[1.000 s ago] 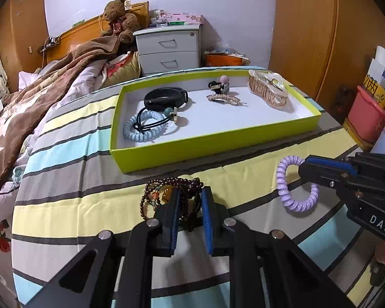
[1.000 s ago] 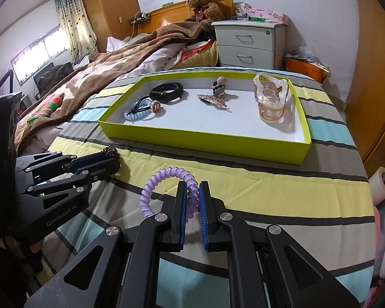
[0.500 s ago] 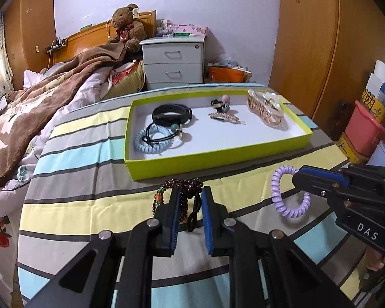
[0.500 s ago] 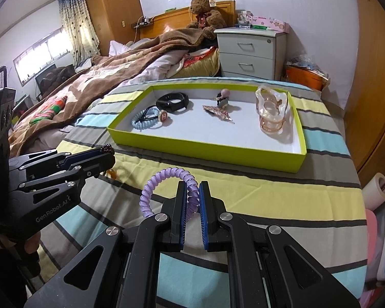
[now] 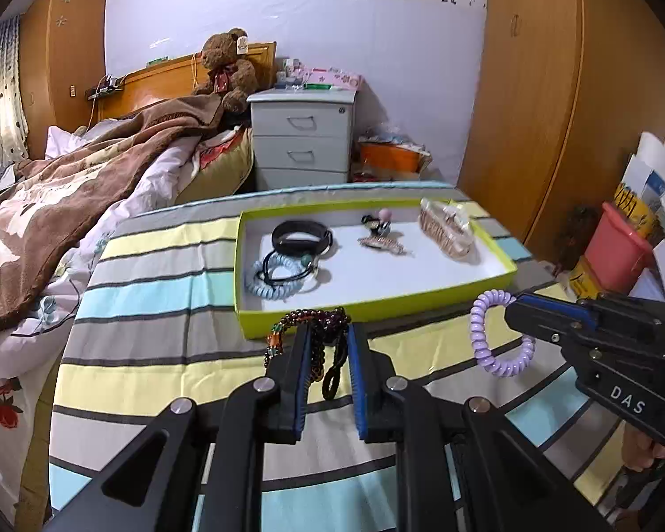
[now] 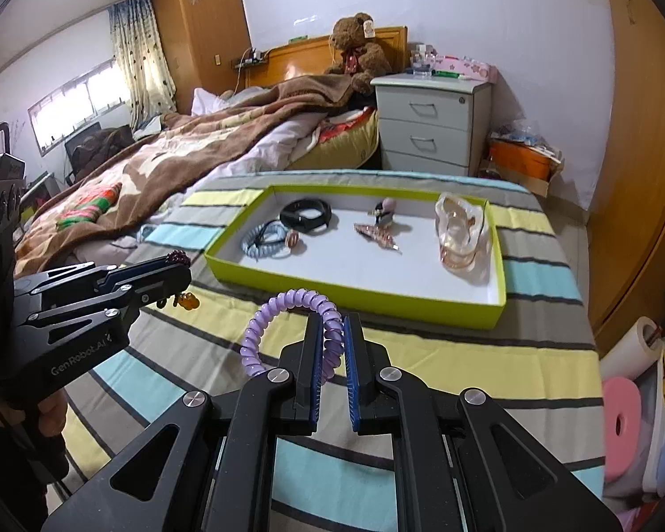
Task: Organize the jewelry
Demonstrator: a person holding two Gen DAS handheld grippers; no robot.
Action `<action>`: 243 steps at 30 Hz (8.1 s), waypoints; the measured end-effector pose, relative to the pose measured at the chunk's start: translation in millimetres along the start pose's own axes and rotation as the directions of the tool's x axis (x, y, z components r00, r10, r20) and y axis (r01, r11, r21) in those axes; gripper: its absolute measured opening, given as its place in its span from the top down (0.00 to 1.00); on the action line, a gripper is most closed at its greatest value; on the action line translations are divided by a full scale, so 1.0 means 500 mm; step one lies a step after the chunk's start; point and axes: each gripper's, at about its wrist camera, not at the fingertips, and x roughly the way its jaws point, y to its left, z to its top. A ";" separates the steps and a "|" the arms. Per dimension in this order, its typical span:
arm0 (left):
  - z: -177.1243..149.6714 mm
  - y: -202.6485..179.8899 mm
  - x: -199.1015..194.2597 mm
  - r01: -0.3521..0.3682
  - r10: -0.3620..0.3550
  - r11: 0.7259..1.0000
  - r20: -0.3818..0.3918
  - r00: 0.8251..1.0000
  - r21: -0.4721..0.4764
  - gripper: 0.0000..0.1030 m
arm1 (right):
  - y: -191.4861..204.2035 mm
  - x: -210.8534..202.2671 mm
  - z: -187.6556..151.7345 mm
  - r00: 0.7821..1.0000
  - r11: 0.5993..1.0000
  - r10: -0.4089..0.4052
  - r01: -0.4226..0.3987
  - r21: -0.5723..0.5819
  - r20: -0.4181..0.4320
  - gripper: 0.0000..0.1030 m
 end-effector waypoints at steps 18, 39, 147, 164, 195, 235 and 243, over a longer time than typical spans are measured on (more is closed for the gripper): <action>0.094 -0.009 -0.013 0.043 -0.042 0.999 0.057 0.998 -0.010 0.83 | -0.051 -0.032 0.061 0.998 0.999 -0.042 0.041 0.029 0.055 0.91; 0.178 -0.040 0.164 0.117 -0.117 0.993 -0.032 0.993 -0.015 0.83 | -0.124 0.103 0.102 0.993 0.991 -0.108 0.111 0.075 -0.035 0.91; 0.141 -0.064 0.240 0.048 -0.054 0.998 -0.152 0.987 -0.040 0.28 | -0.148 0.154 0.070 0.974 0.979 -0.193 0.200 0.049 -0.118 0.59; 0.074 -0.060 0.094 -0.100 0.097 0.991 -0.035 0.995 -0.092 0.27 | -0.111 0.052 0.047 0.982 0.977 -0.188 0.189 0.097 -0.013 0.51; -0.053 -0.071 -0.050 -0.203 0.211 0.971 0.054 0.976 -0.124 0.23 | -0.017 -0.082 -0.045 0.970 0.975 -0.208 0.195 0.109 0.127 0.50; -0.071 -0.060 -0.076 -0.227 0.240 0.961 0.069 0.968 -0.159 0.18 | -0.007 -0.087 -0.053 0.968 0.974 -0.211 0.197 0.109 0.136 0.50; -0.076 -0.058 -0.082 -0.232 0.246 0.960 0.077 0.966 -0.154 0.18 | -0.003 -0.087 -0.054 0.968 0.975 -0.208 0.194 0.106 0.139 0.50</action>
